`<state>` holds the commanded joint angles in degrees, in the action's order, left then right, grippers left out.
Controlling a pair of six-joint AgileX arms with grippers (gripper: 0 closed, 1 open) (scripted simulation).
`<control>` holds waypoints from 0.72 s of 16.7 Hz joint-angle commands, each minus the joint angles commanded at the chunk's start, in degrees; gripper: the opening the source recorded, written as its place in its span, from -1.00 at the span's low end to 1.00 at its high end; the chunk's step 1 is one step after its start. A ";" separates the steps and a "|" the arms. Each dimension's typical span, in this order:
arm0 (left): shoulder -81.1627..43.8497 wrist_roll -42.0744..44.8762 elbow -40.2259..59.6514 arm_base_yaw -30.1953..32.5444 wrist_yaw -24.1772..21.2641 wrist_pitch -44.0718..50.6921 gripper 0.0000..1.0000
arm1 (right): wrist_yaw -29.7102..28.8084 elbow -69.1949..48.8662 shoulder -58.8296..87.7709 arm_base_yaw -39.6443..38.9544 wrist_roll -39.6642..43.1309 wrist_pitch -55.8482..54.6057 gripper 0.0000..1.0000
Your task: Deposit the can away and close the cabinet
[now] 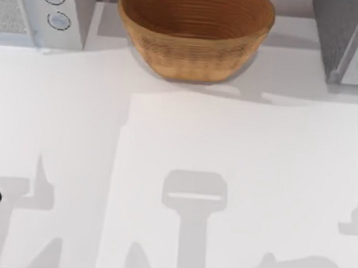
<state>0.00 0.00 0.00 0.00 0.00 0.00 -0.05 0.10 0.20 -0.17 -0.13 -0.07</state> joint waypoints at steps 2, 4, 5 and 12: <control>0.00 0.00 0.00 0.00 0.00 0.00 1.00 | -0.10 -1.73 1.30 -0.30 -0.07 0.44 -1.00; 0.00 0.00 0.00 0.00 0.00 0.00 1.00 | -0.54 -5.79 4.50 -0.79 -0.12 1.50 -1.00; 0.00 0.00 0.00 0.00 0.00 0.00 1.00 | -0.86 -8.63 6.83 -1.10 -0.17 2.20 -1.00; 0.00 0.00 0.00 0.00 0.00 0.00 1.00 | -4.20 -38.62 29.33 -4.18 -0.56 9.29 -1.00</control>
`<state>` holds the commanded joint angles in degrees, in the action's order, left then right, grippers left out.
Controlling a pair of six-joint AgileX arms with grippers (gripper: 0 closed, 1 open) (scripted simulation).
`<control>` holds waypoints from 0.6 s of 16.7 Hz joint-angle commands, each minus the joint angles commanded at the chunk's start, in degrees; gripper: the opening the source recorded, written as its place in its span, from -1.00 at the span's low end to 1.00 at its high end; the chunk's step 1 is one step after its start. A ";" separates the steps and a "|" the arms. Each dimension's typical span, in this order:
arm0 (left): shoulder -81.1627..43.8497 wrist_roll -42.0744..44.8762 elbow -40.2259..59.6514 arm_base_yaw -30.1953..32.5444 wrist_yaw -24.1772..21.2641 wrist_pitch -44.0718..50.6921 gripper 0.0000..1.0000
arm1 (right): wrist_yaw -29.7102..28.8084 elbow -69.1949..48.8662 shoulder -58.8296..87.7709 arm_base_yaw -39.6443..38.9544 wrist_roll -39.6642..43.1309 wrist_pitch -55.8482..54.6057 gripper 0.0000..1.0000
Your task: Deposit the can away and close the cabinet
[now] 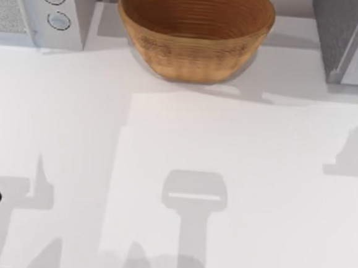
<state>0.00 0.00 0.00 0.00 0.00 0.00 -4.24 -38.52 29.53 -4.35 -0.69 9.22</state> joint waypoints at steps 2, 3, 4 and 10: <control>0.00 0.00 0.00 0.00 0.00 0.00 1.00 | -1.12 -9.68 7.42 -0.99 -0.12 2.38 -1.00; 0.00 0.00 0.00 0.00 0.00 0.00 1.00 | -1.68 -14.52 11.10 -1.47 -0.17 3.55 -1.00; 0.00 0.00 0.00 0.00 0.00 0.00 1.00 | -2.22 -19.29 14.72 -1.96 -0.21 4.70 -1.00; 0.00 0.00 0.00 0.00 0.00 0.00 1.00 | -5.08 -44.70 34.07 -4.59 -0.32 10.88 -1.00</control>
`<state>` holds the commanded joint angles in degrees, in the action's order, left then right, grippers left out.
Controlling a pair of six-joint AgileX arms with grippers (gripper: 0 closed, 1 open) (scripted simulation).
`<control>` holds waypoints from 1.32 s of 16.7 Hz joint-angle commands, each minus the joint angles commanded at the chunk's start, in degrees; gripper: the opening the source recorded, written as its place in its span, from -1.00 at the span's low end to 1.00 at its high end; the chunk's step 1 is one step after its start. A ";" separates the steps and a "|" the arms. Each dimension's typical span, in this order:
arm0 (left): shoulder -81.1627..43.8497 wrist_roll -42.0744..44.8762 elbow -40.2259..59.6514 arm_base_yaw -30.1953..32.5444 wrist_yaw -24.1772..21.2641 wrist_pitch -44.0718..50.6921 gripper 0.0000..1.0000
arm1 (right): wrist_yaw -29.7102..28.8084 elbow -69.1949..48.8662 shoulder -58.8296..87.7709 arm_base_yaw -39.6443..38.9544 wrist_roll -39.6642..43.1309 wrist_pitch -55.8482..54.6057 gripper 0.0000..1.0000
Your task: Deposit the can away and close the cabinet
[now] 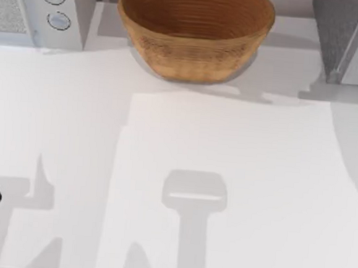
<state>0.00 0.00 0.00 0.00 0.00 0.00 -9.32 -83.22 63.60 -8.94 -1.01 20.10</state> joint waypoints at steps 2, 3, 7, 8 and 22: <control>0.00 0.00 0.00 0.00 0.00 0.00 1.00 | -0.73 -6.47 4.96 -0.66 -0.02 1.60 -1.00; 0.00 0.00 0.00 0.00 0.00 0.00 1.00 | -1.05 -9.26 7.05 -0.94 -0.03 2.27 -1.00; 0.00 0.00 0.00 0.00 0.00 0.00 1.00 | -1.81 -15.98 12.12 -1.63 -0.08 3.86 -1.00; 0.00 0.00 0.00 0.00 0.00 0.00 1.00 | -1.86 -16.46 12.44 -1.68 -0.06 3.94 -1.00; 0.00 0.00 0.00 0.00 0.00 0.00 1.00 | -0.55 -38.56 30.13 0.48 -0.15 9.83 -1.00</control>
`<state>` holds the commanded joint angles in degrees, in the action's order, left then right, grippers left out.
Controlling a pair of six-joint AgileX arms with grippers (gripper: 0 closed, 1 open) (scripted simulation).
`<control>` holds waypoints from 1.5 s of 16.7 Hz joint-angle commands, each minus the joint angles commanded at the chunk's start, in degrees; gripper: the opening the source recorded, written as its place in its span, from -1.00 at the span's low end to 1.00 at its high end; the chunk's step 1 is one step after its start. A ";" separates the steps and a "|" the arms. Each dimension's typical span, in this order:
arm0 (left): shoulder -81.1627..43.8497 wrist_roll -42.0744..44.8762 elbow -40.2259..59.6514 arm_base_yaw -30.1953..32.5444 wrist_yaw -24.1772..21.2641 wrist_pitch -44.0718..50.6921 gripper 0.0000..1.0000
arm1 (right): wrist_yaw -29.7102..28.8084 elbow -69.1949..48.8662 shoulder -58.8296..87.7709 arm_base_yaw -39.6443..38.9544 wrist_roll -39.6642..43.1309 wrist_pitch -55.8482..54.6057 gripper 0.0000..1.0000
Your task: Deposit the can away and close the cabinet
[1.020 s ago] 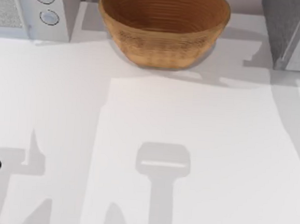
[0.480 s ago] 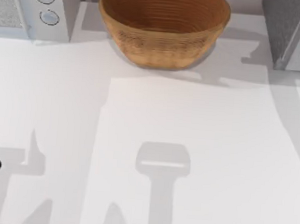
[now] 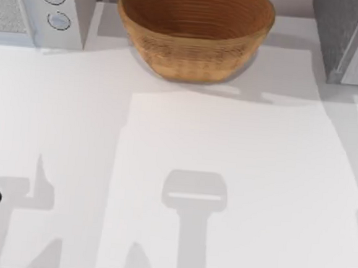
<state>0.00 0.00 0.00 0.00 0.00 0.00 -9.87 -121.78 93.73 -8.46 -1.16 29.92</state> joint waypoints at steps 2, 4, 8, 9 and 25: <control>0.00 0.00 0.00 0.00 0.00 0.00 1.00 | 0.63 -9.92 6.49 0.71 0.01 2.06 -1.00; 0.00 0.00 0.00 0.00 0.00 0.00 1.00 | 1.33 -19.09 12.57 1.39 0.04 4.03 -1.00; 0.00 0.00 0.00 0.00 0.00 0.00 1.00 | 2.52 -31.57 22.15 2.52 0.09 7.13 -1.00; 0.00 0.00 0.00 0.00 0.00 0.00 1.00 | 2.71 -33.23 23.62 2.70 0.09 7.62 -1.00; 0.00 0.00 0.00 0.00 0.00 0.00 1.00 | 2.89 -34.74 25.06 2.88 0.10 8.11 0.51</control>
<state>0.00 0.00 0.00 0.00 0.00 0.00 -6.98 -156.52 118.78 -5.58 -1.06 38.03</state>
